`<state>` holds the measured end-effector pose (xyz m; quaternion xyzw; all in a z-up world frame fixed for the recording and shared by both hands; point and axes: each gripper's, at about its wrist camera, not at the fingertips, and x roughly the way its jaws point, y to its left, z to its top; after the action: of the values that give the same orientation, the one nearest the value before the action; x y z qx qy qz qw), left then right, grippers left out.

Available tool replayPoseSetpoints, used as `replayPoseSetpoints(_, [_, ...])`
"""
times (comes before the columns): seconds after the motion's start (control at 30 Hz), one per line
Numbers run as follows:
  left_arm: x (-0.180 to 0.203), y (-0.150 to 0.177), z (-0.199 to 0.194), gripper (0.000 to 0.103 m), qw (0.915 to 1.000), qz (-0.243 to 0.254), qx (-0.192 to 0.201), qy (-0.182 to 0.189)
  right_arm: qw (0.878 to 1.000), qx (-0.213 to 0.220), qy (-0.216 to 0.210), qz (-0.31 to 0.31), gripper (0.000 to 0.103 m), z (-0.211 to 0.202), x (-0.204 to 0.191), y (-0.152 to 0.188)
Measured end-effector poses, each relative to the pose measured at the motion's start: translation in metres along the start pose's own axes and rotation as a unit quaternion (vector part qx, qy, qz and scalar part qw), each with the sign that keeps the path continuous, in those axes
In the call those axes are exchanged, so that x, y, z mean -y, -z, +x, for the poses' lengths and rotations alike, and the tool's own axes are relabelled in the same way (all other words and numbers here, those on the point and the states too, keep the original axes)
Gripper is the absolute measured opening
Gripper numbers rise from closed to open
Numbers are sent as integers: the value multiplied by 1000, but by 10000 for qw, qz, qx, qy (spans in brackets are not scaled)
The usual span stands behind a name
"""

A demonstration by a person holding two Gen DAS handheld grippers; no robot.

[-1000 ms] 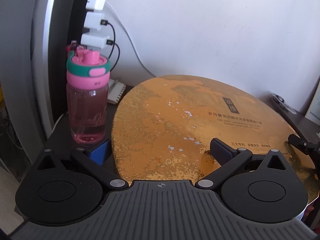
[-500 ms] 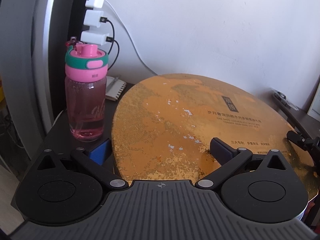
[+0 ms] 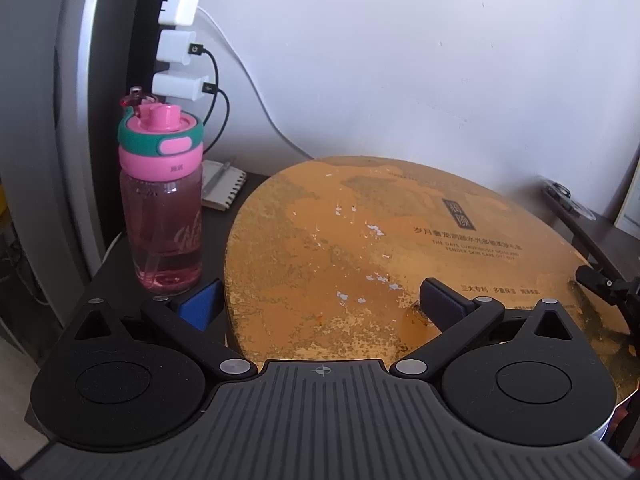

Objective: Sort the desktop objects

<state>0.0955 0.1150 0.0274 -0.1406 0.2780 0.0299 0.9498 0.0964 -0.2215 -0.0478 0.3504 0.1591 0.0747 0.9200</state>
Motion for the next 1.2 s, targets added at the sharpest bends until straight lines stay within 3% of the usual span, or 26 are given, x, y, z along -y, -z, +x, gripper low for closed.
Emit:
replayPoseSetpoints(0.23, [8, -1, -2, 102, 9999, 122, 106, 17, 9991, 203, -222, 295, 86, -4, 11, 3])
replayPoseSetpoints(0.43, [16, 5, 1, 102, 9996, 250, 138, 22, 9991, 35, -10, 424, 86, -4, 23, 7])
replayPoseSetpoints(0.87, [3, 10, -1, 102, 9995, 287, 74, 110, 9997, 27, 208, -139, 86, -5, -5, 10])
replayPoseSetpoints(1.03, [4, 7, -17, 102, 9985, 546, 76, 34, 9986, -246, 450, -159, 90, -5, -10, 4])
replayPoseSetpoints(1.13, [8, 6, -30, 103, 9969, 771, 93, -158, 9975, -220, 554, -380, 95, -12, -19, 2])
replayPoseSetpoints(1.2, [4, 7, -34, 103, 9976, 666, -46, -165, 9962, -198, 714, -467, 99, -17, -28, 1])
